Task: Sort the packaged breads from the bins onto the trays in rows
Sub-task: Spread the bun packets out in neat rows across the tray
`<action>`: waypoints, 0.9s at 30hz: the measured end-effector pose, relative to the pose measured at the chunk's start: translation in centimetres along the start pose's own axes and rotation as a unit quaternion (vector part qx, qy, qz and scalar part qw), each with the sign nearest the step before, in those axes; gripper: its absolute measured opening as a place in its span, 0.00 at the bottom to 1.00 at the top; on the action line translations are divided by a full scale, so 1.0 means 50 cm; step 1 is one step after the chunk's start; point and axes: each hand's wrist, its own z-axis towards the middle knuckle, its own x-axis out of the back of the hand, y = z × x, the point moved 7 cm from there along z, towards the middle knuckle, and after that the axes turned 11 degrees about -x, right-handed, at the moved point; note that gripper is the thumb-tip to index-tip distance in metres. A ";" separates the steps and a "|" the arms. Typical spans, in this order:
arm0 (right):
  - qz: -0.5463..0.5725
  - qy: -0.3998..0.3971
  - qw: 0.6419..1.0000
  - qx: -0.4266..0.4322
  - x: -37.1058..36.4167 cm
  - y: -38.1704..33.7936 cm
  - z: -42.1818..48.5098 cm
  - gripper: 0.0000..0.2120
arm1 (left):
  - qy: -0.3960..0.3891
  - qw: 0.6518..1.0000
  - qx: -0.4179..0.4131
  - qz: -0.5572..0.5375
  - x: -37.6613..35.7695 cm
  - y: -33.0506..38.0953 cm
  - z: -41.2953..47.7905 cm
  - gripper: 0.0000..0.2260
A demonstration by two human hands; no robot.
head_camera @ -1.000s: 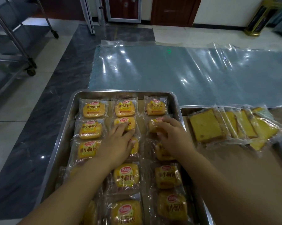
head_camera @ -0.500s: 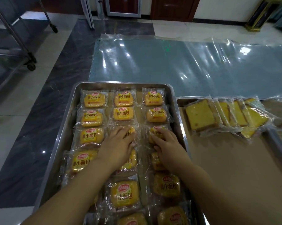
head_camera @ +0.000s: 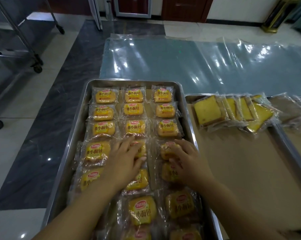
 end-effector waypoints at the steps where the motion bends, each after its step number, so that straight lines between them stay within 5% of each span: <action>1: -0.016 -0.029 0.999 -0.007 -0.017 0.003 -0.014 0.24 | -0.013 1.000 0.006 0.001 -0.011 0.004 -0.014 0.26; 7: -0.093 -0.185 0.976 -0.063 -0.092 0.022 -0.048 0.28 | -0.107 0.992 0.015 0.065 -0.066 0.012 -0.053 0.27; 13: -0.079 -0.185 0.977 -0.069 -0.078 0.015 -0.038 0.30 | -0.123 0.992 0.002 0.031 -0.067 0.008 -0.040 0.27; 20: 0.011 -0.040 0.999 -0.002 0.006 -0.012 -0.105 0.20 | -0.007 1.000 -0.004 -0.022 -0.031 0.046 -0.093 0.23; 27: -0.046 -0.135 0.990 -0.017 -0.048 0.014 -0.169 0.22 | -0.052 0.999 0.005 -0.012 -0.077 0.076 -0.176 0.24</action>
